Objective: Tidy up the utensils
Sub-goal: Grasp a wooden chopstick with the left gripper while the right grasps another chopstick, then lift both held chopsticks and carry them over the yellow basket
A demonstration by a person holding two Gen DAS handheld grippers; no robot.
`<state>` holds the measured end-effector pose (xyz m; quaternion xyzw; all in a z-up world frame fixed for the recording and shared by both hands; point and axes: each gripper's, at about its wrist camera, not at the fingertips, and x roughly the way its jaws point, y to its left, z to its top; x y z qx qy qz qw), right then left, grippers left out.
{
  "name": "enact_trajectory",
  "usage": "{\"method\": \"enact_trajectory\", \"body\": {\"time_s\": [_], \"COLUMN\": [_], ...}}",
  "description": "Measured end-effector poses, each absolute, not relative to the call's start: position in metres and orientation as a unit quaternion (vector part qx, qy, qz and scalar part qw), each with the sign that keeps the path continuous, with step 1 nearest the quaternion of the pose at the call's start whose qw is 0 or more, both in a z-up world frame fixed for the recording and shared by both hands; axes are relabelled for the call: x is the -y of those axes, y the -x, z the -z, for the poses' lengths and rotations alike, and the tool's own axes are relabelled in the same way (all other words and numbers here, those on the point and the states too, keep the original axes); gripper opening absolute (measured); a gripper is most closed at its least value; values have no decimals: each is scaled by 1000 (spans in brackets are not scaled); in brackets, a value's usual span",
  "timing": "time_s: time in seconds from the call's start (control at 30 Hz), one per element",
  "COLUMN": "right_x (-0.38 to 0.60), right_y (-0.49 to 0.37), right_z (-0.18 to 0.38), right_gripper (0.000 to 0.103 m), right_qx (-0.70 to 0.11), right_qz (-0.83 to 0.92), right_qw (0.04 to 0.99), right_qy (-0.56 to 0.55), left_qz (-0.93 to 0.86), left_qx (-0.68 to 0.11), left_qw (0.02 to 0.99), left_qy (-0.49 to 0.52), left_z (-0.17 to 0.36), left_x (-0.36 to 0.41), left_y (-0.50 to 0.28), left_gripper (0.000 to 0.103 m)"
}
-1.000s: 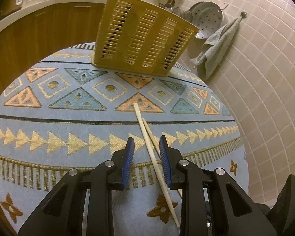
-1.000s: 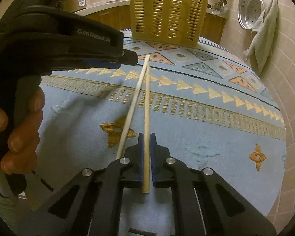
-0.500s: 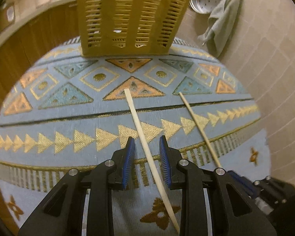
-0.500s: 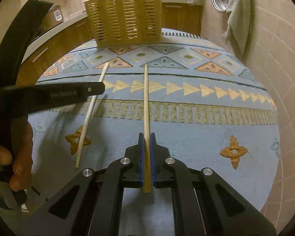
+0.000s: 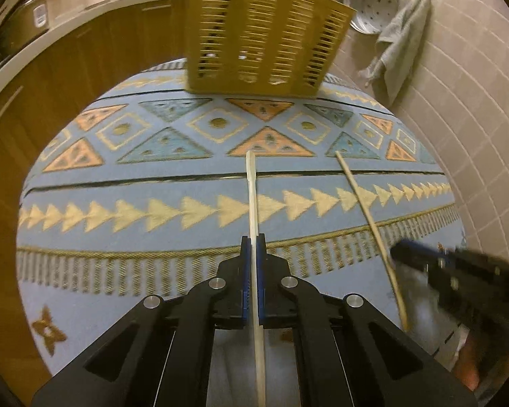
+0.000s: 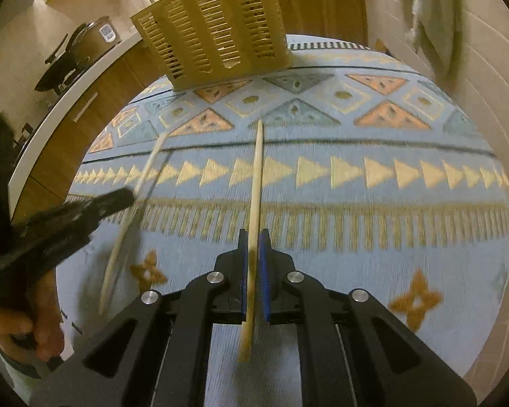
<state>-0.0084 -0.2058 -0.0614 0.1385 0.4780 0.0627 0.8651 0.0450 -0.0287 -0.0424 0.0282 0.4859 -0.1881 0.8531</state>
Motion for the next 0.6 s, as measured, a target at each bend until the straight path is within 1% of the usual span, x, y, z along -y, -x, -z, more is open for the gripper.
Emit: {"method": "enact_trajectory", "body": {"time_s": [0.1, 0.17, 0.2, 0.27, 0.3, 0.33, 0.37, 0.47, 0.5, 0.53, 0.6], "right_x": [209, 210, 210, 208, 208, 208, 207, 201, 199, 197, 192], "right_y": [-11, -24, -28, -33, -35, -37, -38, -41, -41, -43, -46], "right_z": [63, 62, 60, 58, 58, 57, 57, 55, 55, 56, 62], "right_gripper": [14, 15, 16, 25, 35, 50, 53, 53, 47, 34, 28], "right_qx": [-494, -501, -502, -503, -504, -506, -504, -506, -508, -513, -531], "right_qz": [-79, -87, -88, -88, -87, -89, -91, -83, -79, -77, -81], "right_qw": [853, 848, 848, 849, 849, 849, 850, 854, 854, 851, 840], "right_qy": [-150, -150, -143, -133, -130, -127, -127, -95, -86, -81, -76], "left_qz": [180, 180, 183, 190, 193, 196, 200, 210, 210, 210, 215], "left_qx": [-492, -498, -499, -502, -504, -506, -508, -523, -527, -530, -537], "left_qw": [851, 848, 846, 843, 842, 840, 837, 825, 822, 820, 813], "left_qy": [-25, -26, -27, -26, -27, -29, -34, -44, -46, -49, -62], "left_z": [43, 44, 45, 44, 44, 44, 44, 47, 48, 49, 50], "left_x": [18, 14, 13, 12, 13, 14, 15, 20, 20, 21, 24], "left_y": [-50, -53, -53, -54, -56, -58, -60, -70, -73, -75, -78], "left_gripper": [1, 2, 2, 4, 7, 9, 10, 10, 10, 10, 10]}}
